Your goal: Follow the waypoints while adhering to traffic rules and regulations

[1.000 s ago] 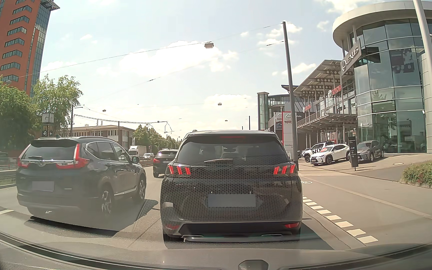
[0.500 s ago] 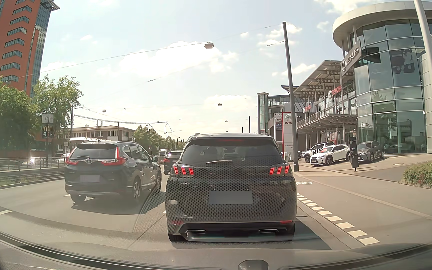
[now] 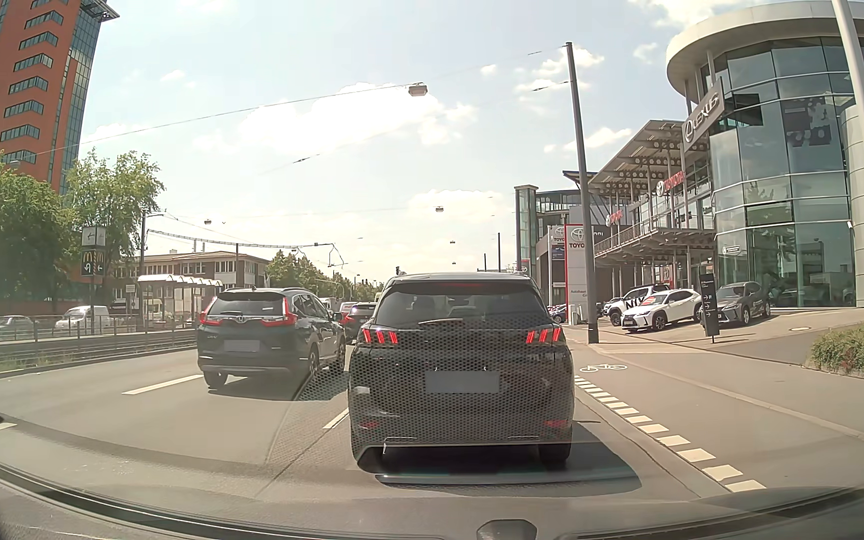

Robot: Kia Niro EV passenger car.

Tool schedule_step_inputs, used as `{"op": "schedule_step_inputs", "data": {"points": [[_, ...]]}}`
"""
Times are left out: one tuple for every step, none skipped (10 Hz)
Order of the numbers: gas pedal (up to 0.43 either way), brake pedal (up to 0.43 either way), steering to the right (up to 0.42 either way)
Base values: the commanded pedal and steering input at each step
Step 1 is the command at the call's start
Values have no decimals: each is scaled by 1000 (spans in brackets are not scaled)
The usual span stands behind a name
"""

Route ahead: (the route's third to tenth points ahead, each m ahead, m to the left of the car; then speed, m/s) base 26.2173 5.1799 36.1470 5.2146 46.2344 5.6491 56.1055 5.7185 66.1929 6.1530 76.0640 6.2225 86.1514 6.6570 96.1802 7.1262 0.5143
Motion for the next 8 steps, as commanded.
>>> {"op": "schedule_step_inputs", "data": {"points": [[47, 30, 0], [59, 30, 0], [79, 30, 0], [87, 30, 0], [118, 30, 0], [130, 30, 0], [150, 30, 0], [157, 30, 1]]}}
